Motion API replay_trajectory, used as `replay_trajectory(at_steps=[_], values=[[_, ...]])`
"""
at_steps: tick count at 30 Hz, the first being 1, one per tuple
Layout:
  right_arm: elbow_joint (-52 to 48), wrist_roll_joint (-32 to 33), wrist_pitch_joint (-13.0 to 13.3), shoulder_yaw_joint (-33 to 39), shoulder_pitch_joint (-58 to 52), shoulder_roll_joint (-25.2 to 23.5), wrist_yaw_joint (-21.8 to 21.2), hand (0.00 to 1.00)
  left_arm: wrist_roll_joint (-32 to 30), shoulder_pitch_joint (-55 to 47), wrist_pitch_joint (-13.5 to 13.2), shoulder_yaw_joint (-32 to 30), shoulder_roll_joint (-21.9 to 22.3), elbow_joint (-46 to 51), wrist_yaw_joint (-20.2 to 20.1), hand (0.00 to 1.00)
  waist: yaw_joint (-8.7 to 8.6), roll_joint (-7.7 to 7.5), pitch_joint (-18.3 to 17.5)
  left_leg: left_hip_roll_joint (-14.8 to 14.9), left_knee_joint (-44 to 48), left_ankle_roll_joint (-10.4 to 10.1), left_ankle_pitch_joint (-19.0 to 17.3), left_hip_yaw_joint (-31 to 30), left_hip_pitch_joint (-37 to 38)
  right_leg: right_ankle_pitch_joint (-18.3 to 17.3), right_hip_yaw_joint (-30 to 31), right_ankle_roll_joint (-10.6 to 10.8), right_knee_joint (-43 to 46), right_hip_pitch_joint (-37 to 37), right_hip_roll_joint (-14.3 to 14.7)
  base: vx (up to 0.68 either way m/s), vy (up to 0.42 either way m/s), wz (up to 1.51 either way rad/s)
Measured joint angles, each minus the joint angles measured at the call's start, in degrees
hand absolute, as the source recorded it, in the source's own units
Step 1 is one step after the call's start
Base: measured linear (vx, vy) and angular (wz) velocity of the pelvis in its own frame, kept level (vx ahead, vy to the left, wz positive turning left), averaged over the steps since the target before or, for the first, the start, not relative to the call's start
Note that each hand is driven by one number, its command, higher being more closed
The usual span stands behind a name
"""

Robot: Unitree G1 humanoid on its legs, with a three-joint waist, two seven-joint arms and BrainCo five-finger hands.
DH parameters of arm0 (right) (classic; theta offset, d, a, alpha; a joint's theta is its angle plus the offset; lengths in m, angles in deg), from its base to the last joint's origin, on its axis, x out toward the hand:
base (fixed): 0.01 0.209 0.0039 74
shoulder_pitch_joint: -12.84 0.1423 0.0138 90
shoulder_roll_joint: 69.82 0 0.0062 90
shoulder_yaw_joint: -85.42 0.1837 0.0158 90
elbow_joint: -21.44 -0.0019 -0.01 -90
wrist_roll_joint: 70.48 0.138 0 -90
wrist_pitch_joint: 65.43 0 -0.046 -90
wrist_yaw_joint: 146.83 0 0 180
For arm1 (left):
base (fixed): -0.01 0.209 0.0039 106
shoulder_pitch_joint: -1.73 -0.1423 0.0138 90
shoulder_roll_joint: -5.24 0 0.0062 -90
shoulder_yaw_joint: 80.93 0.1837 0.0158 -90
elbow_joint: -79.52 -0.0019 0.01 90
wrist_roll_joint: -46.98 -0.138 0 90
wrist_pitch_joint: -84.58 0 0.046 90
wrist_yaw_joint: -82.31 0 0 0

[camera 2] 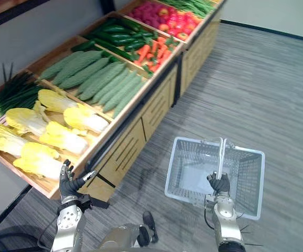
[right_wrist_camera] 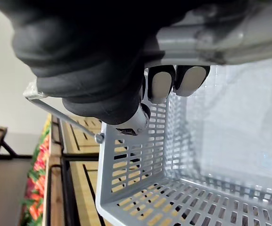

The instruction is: Pick vegetable in the basket

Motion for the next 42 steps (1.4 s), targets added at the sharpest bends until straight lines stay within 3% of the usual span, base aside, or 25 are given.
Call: replay_trajectory(at_steps=[3,5,6,7,8,9,10,12,16,20,28,36,42], values=[[-0.3,0.1,1.4,0.2,-0.7,-0.3,0.1,1.00,-2.5,0.3,0.1,1.1,-0.6,0.1,2.5,0.00,-1.36,-1.09,-0.1,0.1,0.0,-0.8,-0.5,-5.3,1.9,-2.1,2.6,-1.3,-9.5,-7.7,1.4,0.33,-0.122,1.06],[-1.1,0.7,1.8,1.0,-2.9,-1.6,0.3,1.00,-4.1,0.2,0.1,3.2,-0.4,0.7,3.2,0.00,-1.90,-1.26,-0.2,1.5,1.6,-2.9,-1.9,-10.5,2.4,-1.8,11.8,-1.2,-19.8,-10.0,6.3,0.28,-0.233,1.33],[-1.2,1.4,2.5,1.0,-4.0,-2.6,0.7,1.00,-5.1,0.1,0.2,4.1,-0.6,1.4,4.0,0.00,-2.52,-2.05,-0.5,1.8,3.1,-5.6,-3.8,-12.1,2.0,1.2,17.8,-0.4,-27.9,-9.4,8.5,0.31,-0.298,1.70],[-1.4,1.9,2.6,1.1,-5.3,-3.7,1.2,1.00,-5.7,0.1,0.2,4.5,-1.0,2.1,4.2,0.00,-2.55,-4.15,-0.7,1.1,3.3,-7.9,-5.8,-12.7,2.5,9.2,19.5,-0.5,-32.6,-9.1,7.7,0.21,-0.214,1.38],[-1.5,2.3,2.6,1.0,-6.0,-4.4,1.3,1.00,-6.2,0.2,0.2,4.7,-1.1,3.0,4.2,0.00,-2.52,-6.02,-0.7,0.4,3.3,-8.6,-7.7,-12.8,2.9,12.8,19.1,0.4,-33.6,-9.3,6.8,0.25,-0.297,0.87],[-0.7,2.6,1.9,0.9,-6.6,-4.5,1.1,1.00,-6.8,0.1,0.8,4.7,0.1,2.9,4.2,0.00,-1.10,-6.04,-0.8,1.8,5.0,-9.1,-10.3,-13.0,2.4,9.1,17.4,0.3,-34.3,-7.7,6.8,0.21,-0.297,0.49],[-1.5,2.7,1.9,0.9,-7.1,-4.4,1.1,1.00,-6.9,-0.2,1.2,4.8,1.6,2.9,4.3,0.00,0.02,-4.11,-1.2,4.3,7.1,-10.0,-11.6,-13.3,0.9,9.9,15.6,-0.5,-37.1,-6.3,8.4,0.17,-0.259,0.31],[-1.5,2.8,1.9,1.1,-8.2,-4.5,1.0,1.00,-7.8,0.2,1.3,4.7,2.9,3.0,4.3,0.00,0.66,-3.02,-1.7,6.6,6.9,-10.7,-11.9,-14.1,0.1,10.6,13.3,-1.7,-39.8,-5.2,10.1,0.14,-0.212,0.33],[-2.8,3.2,1.9,1.3,-9.5,-4.7,0.8,1.00,-7.8,1.5,2.4,4.6,2.6,2.3,4.2,0.00,0.65,-3.13,-1.7,8.0,4.5,-13.0,-10.4,-15.0,0.1,10.8,11.6,-2.4,-41.2,-4.8,11.0,0.08,-0.139,0.21],[-3.1,4.6,1.9,1.6,-11.0,-4.8,0.7,1.00,-7.8,9.2,3.4,4.7,0.8,-2.4,4.2,0.00,0.19,-4.29,-1.8,7.2,2.3,-14.2,-6.4,-16.4,-2.2,10.8,7.5,-2.7,-42.2,-5.3,9.6,0.01,-0.076,0.59],[2.6,5.0,2.3,1.7,-6.1,-4.6,-0.5,1.00,-7.8,18.8,4.9,1.9,-7.3,-14.2,5.9,0.00,-1.94,-5.69,-0.7,8.4,-4.5,-15.5,-0.4,-16.1,-3.8,15.3,5.8,-5.0,-48.2,-7.0,10.6,-0.04,-0.048,0.08],[3.7,5.0,2.5,0.8,-3.6,-3.8,-1.6,1.00,-8.2,33.2,6.0,0.2,-15.9,-28.5,7.9,0.00,-4.20,-6.87,4.7,9.7,-7.2,-15.7,0.7,-13.1,-6.1,18.2,7.5,-6.1,-50.7,-9.9,12.5,-0.13,-0.053,-0.15],[1.0,5.3,2.6,0.3,-3.0,-1.7,-1.8,1.00,-8.1,43.3,5.6,2.6,-20.8,-37.3,6.2,0.00,-5.82,-7.70,8.2,10.2,-7.9,-16.2,1.9,-11.3,-7.3,19.5,9.2,-6.7,-50.6,-12.3,13.4,-0.03,-0.026,-0.17]])
